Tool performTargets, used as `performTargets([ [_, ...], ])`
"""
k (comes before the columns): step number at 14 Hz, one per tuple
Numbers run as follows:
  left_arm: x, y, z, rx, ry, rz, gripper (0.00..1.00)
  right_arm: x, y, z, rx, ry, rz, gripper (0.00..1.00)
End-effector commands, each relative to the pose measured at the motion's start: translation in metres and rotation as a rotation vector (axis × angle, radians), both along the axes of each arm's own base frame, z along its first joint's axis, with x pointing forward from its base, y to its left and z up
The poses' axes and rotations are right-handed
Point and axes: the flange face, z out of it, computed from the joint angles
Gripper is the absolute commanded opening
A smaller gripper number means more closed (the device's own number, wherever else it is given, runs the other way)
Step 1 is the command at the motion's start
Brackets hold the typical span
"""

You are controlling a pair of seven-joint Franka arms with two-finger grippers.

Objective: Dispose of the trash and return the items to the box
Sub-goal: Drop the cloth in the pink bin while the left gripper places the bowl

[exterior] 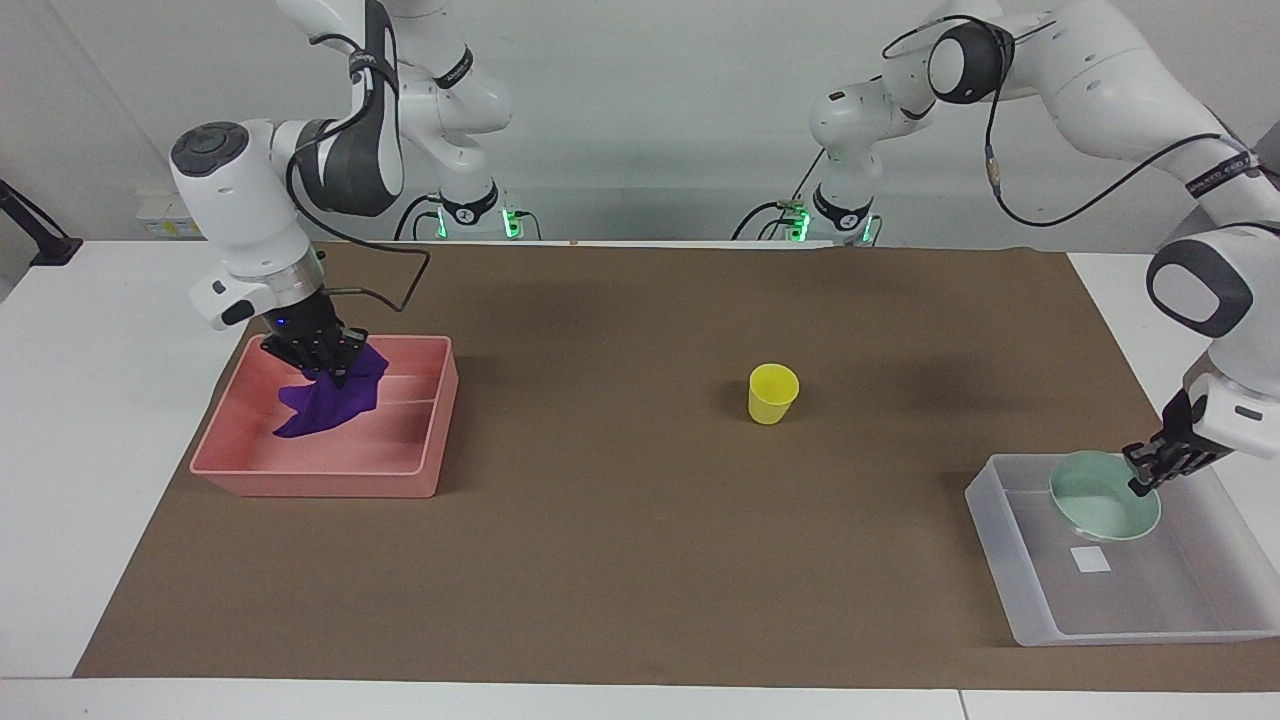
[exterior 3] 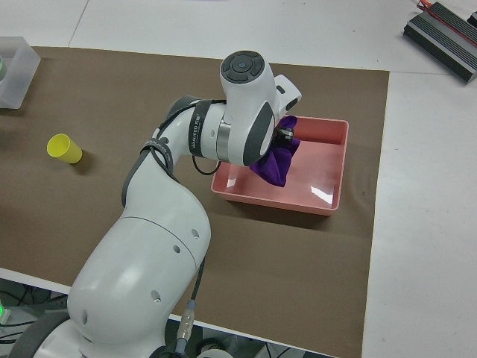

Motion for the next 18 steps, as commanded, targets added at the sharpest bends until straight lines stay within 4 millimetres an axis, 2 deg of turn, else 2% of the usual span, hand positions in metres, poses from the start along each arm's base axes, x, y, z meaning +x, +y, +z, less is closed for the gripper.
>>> performTargets([
  [1, 0.006, 0.005, -0.015, -0.014, -0.013, -0.002, 0.00, -0.003, -0.002, -0.031, -0.018, -0.001, 0.028, 0.00],
  [4, 0.000, 0.016, -0.037, -0.001, -0.021, 0.012, 0.00, 0.002, -0.003, -0.051, -0.020, -0.005, 0.022, 0.00],
  [5, -0.001, 0.018, -0.036, -0.002, -0.023, 0.016, 0.00, 0.001, -0.003, -0.056, -0.015, 0.001, 0.015, 0.00],
  [6, -0.001, 0.017, -0.036, -0.007, -0.017, 0.017, 0.00, -0.003, -0.002, -0.061, -0.008, 0.013, 0.011, 0.07],
  [7, 0.000, 0.012, -0.035, -0.008, -0.019, 0.010, 0.14, -0.004, -0.001, -0.062, -0.007, 0.013, 0.005, 0.33],
  [8, 0.001, 0.009, -0.035, -0.003, -0.018, 0.005, 0.52, -0.004, -0.001, -0.062, -0.006, 0.011, -0.010, 0.74],
  [9, 0.001, 0.007, -0.032, -0.003, -0.016, 0.000, 0.65, -0.003, 0.001, -0.061, -0.005, 0.010, -0.024, 1.00],
  [10, 0.001, 0.006, -0.026, 0.003, -0.023, -0.004, 0.98, -0.002, 0.006, -0.057, -0.004, 0.004, -0.033, 1.00],
  [12, -0.004, 0.001, 0.000, 0.008, -0.033, -0.020, 1.00, 0.004, 0.012, -0.032, -0.002, -0.031, -0.063, 1.00],
  [14, -0.016, -0.017, 0.032, 0.011, -0.023, -0.073, 1.00, 0.004, 0.026, -0.009, 0.007, -0.045, -0.112, 1.00],
  [15, -0.028, -0.031, 0.047, 0.015, -0.027, -0.093, 1.00, 0.003, 0.036, -0.001, 0.003, -0.045, -0.136, 1.00],
  [17, -0.057, -0.072, 0.072, 0.020, -0.024, -0.134, 1.00, 0.004, 0.047, 0.021, 0.006, -0.042, -0.141, 1.00],
  [18, -0.076, -0.092, 0.076, 0.021, -0.007, -0.155, 1.00, 0.006, 0.048, 0.039, 0.006, -0.039, -0.140, 1.00],
])
